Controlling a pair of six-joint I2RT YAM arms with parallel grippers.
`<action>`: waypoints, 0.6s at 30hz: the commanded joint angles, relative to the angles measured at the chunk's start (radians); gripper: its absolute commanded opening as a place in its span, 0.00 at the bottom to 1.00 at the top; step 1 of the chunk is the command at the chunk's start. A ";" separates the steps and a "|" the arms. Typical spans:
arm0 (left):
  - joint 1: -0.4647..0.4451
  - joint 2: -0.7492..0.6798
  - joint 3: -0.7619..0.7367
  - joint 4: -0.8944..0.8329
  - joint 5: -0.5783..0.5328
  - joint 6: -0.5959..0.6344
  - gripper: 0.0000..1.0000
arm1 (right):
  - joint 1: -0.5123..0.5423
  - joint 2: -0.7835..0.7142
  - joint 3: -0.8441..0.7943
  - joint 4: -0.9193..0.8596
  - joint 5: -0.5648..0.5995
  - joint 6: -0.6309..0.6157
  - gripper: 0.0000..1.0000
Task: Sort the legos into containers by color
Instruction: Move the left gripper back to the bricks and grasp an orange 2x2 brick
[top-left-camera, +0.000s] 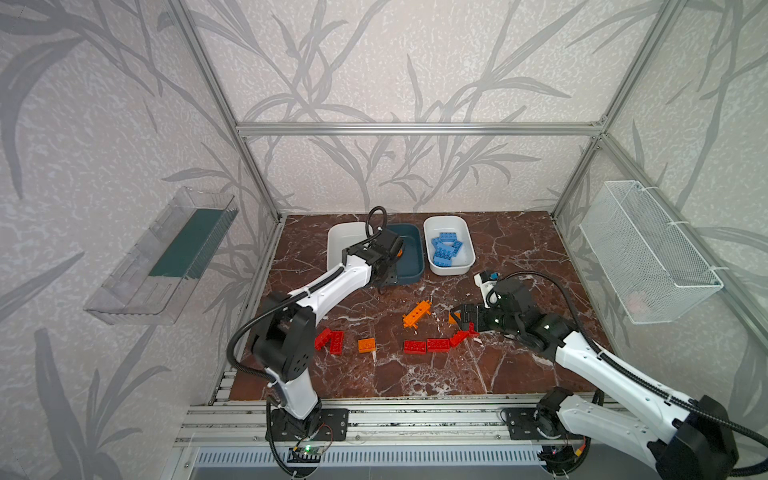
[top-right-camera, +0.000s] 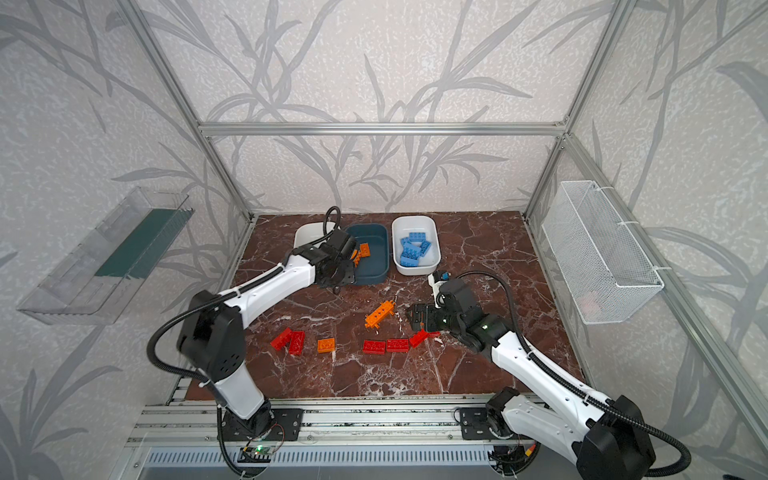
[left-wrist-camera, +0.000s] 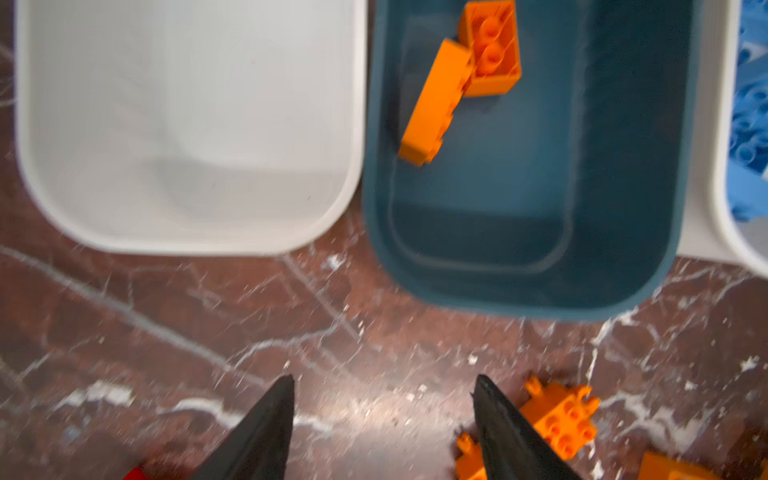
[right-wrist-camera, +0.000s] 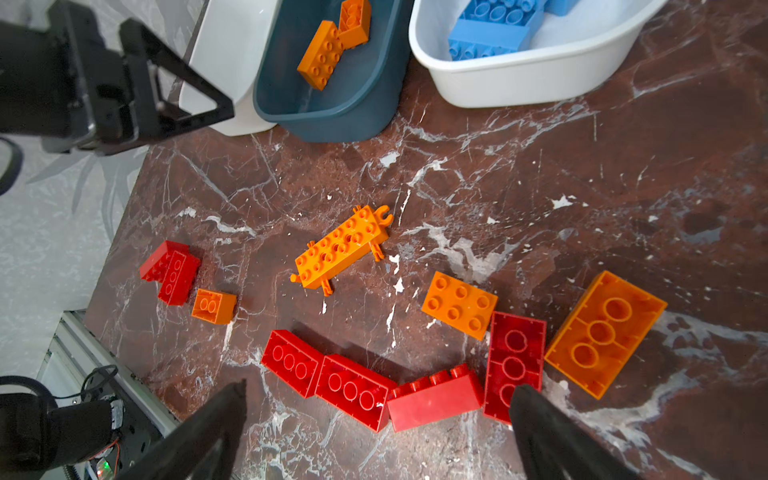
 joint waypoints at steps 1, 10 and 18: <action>-0.017 -0.132 -0.177 0.069 -0.024 -0.083 0.72 | 0.035 -0.011 0.023 -0.018 0.037 0.015 0.99; -0.171 -0.307 -0.347 0.013 -0.052 -0.184 0.75 | 0.127 -0.023 0.035 -0.042 0.074 0.036 0.99; -0.263 -0.371 -0.487 0.015 -0.108 -0.295 0.75 | 0.176 -0.045 -0.009 -0.040 0.099 0.074 0.99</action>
